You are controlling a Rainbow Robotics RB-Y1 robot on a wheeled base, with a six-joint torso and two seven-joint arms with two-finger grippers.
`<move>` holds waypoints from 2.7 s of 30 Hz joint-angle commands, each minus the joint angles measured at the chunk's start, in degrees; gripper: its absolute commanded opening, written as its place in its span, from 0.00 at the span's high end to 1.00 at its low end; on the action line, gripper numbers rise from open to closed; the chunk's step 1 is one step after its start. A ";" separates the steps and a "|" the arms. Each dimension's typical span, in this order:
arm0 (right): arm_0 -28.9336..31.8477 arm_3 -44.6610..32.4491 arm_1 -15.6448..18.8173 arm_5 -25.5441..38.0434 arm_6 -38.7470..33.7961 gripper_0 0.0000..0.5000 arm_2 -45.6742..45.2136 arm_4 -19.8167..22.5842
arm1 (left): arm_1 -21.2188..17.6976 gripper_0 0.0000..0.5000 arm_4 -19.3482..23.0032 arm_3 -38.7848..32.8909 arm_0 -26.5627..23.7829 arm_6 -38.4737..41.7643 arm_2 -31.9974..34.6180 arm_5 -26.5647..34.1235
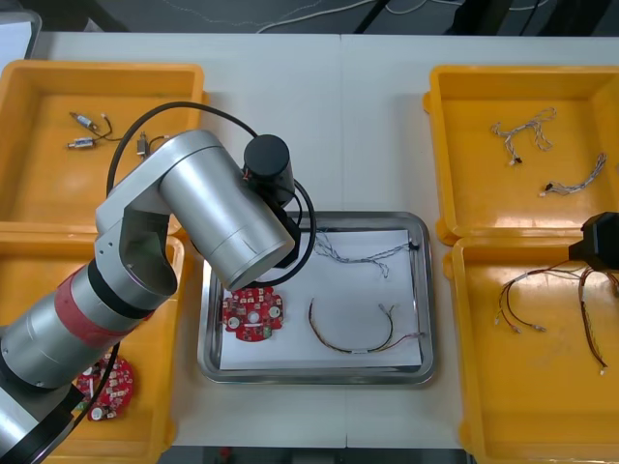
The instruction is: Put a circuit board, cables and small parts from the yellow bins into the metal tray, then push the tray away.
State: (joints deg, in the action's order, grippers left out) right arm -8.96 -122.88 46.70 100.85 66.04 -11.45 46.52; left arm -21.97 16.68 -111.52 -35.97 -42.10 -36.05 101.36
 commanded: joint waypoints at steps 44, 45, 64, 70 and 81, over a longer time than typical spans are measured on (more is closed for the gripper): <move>0.61 -0.25 -0.38 -0.39 1.38 0.00 -1.74 -0.03 | 2.98 0.25 -1.91 5.09 3.37 7.03 -3.24 -6.52; 0.61 -0.25 -0.38 -0.39 1.38 0.00 -1.74 -0.03 | 2.98 0.21 -1.91 5.09 3.45 7.03 -3.24 -6.61; 0.61 -0.25 -0.38 -0.39 1.38 0.00 -1.74 -0.03 | 1.58 0.00 2.31 2.27 1.52 6.15 2.47 -2.48; 0.61 -0.25 -0.38 -0.39 1.38 0.00 -1.74 -0.03 | -0.18 0.00 6.70 -1.15 -0.24 6.07 5.64 2.44; 1.14 -0.25 -0.73 -0.21 1.46 0.00 -0.77 0.59 | -5.80 0.00 16.81 -5.29 -2.35 5.10 13.72 6.92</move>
State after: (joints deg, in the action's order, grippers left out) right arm -8.90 -122.87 46.64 100.85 66.04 -11.44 46.59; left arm -24.56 31.38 -113.58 -35.74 -39.41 -25.60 107.12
